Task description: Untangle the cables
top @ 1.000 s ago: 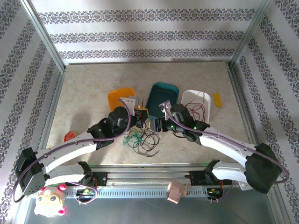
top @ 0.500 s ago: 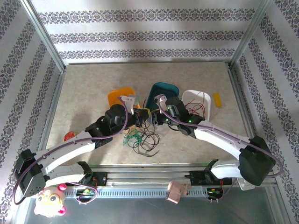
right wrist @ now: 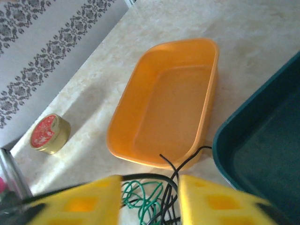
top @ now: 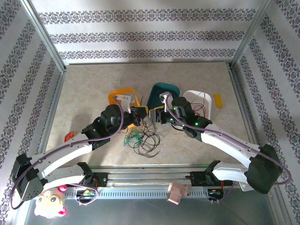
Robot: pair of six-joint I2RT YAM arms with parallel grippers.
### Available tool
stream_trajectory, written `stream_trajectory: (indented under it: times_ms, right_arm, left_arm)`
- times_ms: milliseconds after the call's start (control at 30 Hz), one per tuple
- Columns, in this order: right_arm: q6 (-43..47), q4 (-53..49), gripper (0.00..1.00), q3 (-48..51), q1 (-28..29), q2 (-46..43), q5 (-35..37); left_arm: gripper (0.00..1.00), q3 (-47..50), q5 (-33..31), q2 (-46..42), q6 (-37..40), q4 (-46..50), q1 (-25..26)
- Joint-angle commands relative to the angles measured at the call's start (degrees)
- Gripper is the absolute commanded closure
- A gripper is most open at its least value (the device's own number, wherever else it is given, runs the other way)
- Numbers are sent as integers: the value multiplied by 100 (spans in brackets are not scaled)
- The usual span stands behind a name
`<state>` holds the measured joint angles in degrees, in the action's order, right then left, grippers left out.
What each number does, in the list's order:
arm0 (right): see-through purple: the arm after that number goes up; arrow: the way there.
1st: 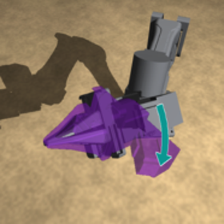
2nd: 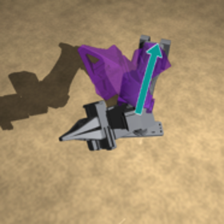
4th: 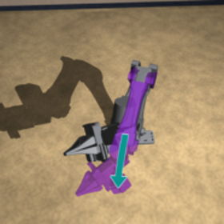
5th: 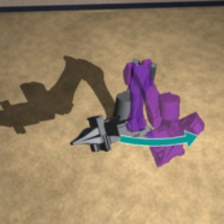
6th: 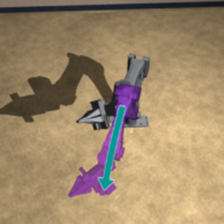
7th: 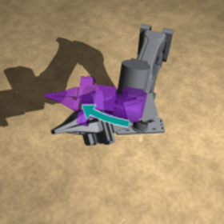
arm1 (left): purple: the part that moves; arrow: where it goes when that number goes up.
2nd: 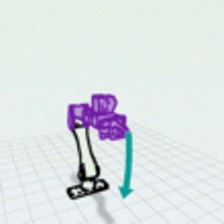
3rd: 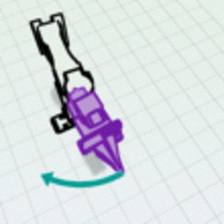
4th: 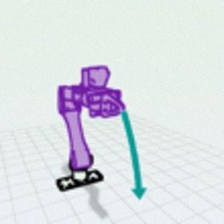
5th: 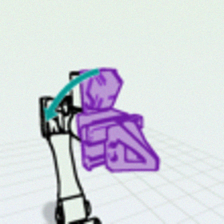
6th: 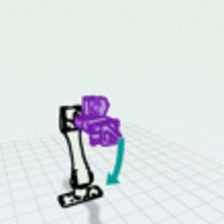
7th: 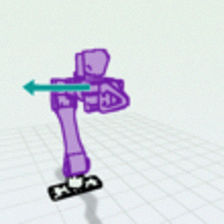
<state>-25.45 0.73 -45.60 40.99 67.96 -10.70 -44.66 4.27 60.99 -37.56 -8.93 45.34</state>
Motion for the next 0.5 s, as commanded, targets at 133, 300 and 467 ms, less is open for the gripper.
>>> stream_trajectory:
  times_ms: [133,300,467]
  right_arm:
    - [-258,-69,46,555,116,69,-470]
    - [-381,249,45,599,173,370,-339]
    - [-432,757,47,375,172,936,-264]
  left_arm:
    - [100,-3,-330,-168,117,24,-113]
    - [100,-53,-286,-169,166,14,-131]
    - [100,-59,-219,-167,110,-55,-131]
